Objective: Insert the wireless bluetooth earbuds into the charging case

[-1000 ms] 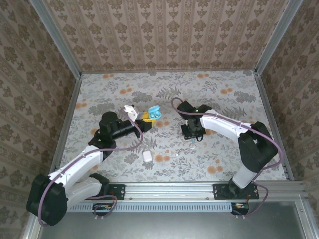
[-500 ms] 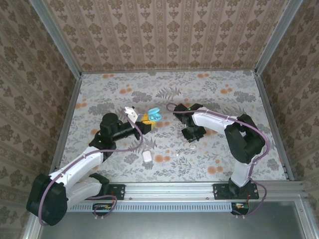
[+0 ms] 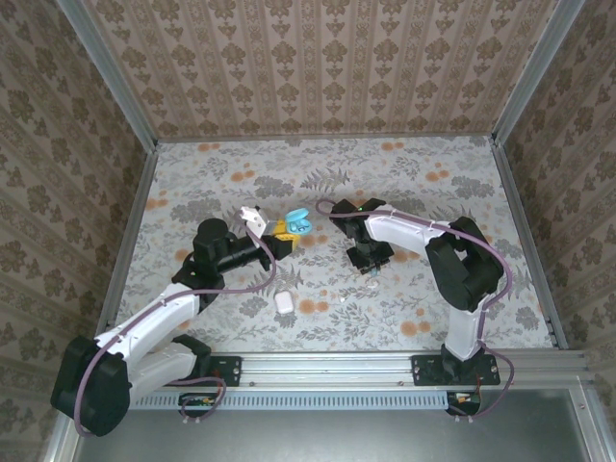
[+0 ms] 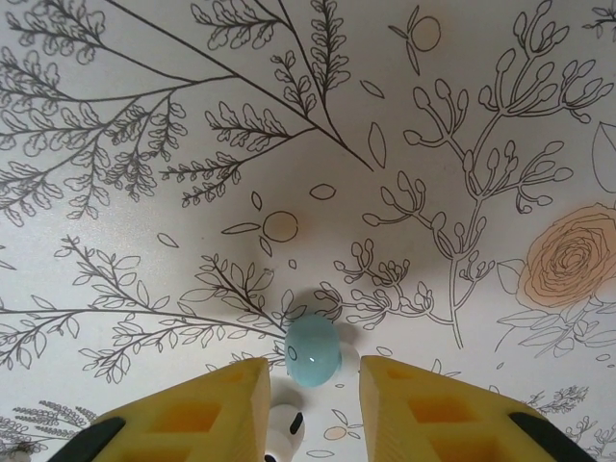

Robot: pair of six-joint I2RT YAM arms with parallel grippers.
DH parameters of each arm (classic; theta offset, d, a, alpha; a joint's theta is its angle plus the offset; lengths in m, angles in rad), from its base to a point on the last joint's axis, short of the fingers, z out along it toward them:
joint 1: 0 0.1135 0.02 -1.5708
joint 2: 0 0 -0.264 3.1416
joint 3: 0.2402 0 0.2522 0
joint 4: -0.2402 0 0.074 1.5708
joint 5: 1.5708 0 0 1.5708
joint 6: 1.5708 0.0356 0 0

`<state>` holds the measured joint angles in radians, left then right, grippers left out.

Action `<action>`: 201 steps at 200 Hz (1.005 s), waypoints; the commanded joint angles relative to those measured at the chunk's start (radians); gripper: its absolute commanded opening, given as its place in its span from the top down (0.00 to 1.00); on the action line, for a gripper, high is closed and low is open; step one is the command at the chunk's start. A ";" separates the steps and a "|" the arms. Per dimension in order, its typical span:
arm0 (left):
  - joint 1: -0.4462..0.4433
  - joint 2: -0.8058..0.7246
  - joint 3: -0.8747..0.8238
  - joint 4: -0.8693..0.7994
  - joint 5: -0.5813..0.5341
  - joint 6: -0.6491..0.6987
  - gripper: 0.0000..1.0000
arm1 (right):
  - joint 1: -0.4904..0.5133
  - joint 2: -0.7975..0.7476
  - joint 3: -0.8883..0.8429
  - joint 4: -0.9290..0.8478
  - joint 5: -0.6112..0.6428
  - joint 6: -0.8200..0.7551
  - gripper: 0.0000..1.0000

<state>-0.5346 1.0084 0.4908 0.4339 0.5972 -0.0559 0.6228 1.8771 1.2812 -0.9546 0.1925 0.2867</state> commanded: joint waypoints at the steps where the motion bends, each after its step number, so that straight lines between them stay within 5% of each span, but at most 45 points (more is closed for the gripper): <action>1: 0.006 -0.021 -0.011 0.016 0.001 0.008 0.76 | 0.006 0.018 0.010 -0.024 0.020 -0.012 0.68; 201: 0.007 -0.038 -0.008 -0.014 0.000 0.016 0.75 | 0.007 0.113 0.002 0.000 0.005 -0.024 0.73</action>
<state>-0.5346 0.9962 0.4908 0.4267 0.5972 -0.0559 0.6250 1.9457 1.2823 -0.9466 0.1921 0.2790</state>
